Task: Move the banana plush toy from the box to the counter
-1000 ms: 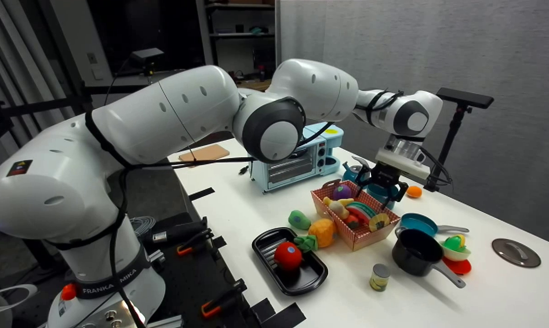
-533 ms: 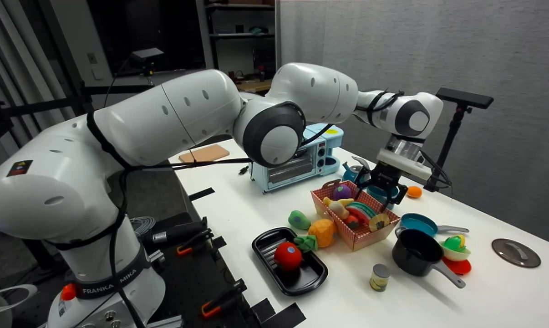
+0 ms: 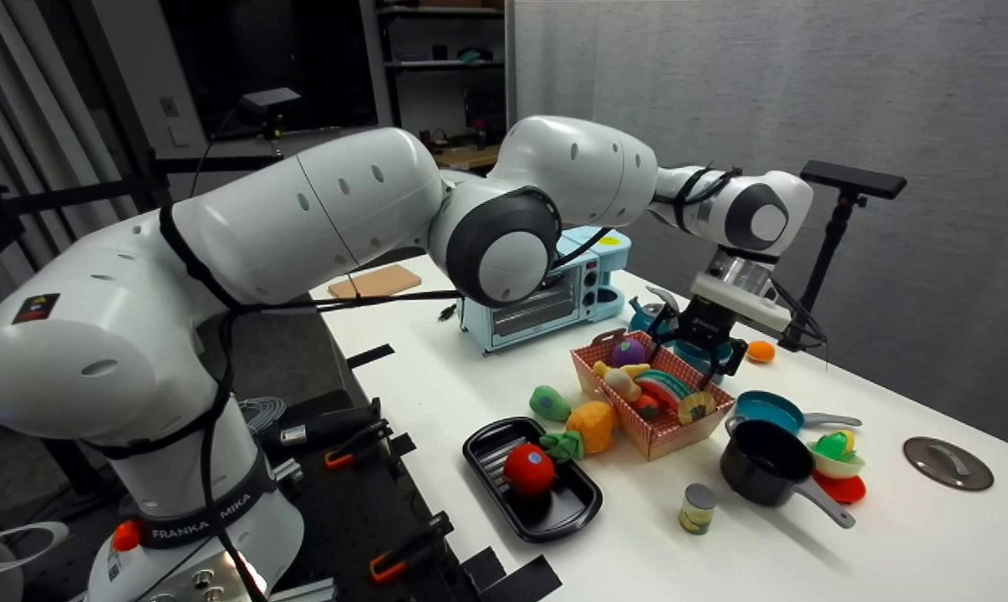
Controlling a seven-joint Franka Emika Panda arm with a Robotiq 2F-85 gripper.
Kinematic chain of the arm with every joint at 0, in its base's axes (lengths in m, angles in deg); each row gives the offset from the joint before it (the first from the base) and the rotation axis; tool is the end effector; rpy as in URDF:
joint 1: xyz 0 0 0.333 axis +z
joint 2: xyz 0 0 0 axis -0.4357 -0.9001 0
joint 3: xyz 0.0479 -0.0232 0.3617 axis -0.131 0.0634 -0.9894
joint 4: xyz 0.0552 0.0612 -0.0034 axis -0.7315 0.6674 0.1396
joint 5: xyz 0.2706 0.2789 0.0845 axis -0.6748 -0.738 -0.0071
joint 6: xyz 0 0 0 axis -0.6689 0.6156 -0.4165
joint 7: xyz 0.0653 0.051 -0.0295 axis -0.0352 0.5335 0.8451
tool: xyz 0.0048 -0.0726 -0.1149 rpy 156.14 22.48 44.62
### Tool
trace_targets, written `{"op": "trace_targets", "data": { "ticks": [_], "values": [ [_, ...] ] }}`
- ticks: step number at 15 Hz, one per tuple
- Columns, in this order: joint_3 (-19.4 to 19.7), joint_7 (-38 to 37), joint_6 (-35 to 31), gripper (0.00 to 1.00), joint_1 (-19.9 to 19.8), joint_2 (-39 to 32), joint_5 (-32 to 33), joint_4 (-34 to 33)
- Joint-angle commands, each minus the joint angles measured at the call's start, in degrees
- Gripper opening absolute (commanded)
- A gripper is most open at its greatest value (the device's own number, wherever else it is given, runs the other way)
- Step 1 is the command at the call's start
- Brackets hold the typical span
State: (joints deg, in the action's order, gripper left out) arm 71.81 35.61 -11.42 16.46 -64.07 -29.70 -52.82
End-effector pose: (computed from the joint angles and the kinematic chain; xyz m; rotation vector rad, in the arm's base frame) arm 0.7753 -0.1232 0.1699 -2.7561 -0.8478 0.6496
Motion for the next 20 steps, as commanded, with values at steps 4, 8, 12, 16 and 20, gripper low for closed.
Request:
{"op": "trace_targets", "data": {
  "ticks": [4, 8, 12, 16, 20],
  "values": [
    [-0.23, -0.85, -1.07, 0.92, 1.98, -0.33, 0.13, 0.39],
    [0.08, -0.11, -1.03, 0.84, 3.74, -1.18, 0.68, 0.02],
    [0.4, -0.56, -1.06, 0.86, 4.88, -2.76, 0.73, -0.48],
    [0.69, -0.29, -0.47, 0.84, 4.47, -4.25, 0.57, -1.16],
    [1.87, -0.11, 0.05, 0.92, 4.27, -5.12, 0.91, -1.61]
  ]
}}
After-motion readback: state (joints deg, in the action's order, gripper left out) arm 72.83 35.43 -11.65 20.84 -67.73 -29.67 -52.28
